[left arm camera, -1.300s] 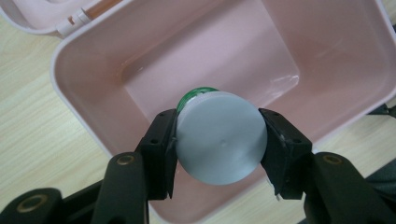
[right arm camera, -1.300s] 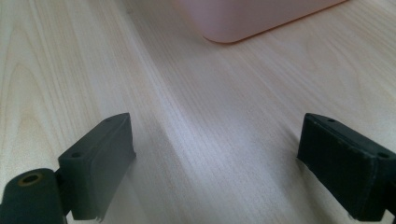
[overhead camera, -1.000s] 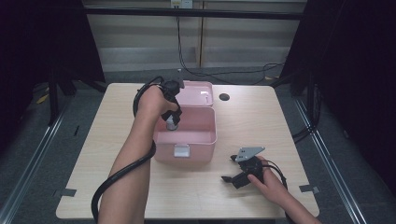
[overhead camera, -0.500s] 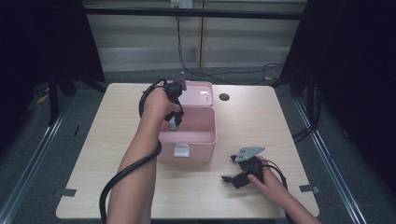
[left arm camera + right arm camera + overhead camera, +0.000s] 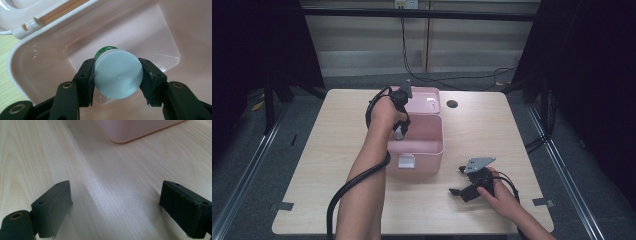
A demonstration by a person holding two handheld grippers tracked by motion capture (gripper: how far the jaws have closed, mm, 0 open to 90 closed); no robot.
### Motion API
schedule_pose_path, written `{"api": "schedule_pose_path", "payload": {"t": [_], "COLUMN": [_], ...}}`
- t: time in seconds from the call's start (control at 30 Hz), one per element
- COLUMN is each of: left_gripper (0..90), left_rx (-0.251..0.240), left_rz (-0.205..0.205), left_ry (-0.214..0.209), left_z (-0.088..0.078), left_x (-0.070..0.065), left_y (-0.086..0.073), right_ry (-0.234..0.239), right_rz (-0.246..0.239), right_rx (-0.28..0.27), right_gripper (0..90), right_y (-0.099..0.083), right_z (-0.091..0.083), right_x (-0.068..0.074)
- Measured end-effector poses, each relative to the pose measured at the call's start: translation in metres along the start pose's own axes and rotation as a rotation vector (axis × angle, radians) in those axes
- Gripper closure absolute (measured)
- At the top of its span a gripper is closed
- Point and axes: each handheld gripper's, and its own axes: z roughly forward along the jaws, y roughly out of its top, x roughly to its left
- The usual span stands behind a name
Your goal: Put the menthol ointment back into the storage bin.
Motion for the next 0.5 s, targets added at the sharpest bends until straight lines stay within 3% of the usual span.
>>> {"api": "schedule_pose_path", "payload": {"t": [0.2,0.3,0.5], "left_gripper": [50.0,50.0,50.0], "left_rx": [0.008,0.016,0.016], "left_rz": [-0.019,-0.002,-0.013], "left_ry": [-0.003,0.0,0.004], "left_z": [0.008,0.012,0.017], "left_x": [0.001,0.001,0.0], "left_y": [0.001,0.002,0.004], "right_ry": [0.0,0.0,-0.003], "right_rz": [0.001,0.002,0.0], "right_rx": [0.0,0.0,-0.001], "right_gripper": [10.0,10.0,10.0], "right_y": [0.0,0.0,0.0], "right_z": [0.0,0.0,0.0], "right_x": [0.0,0.0,0.0]}}
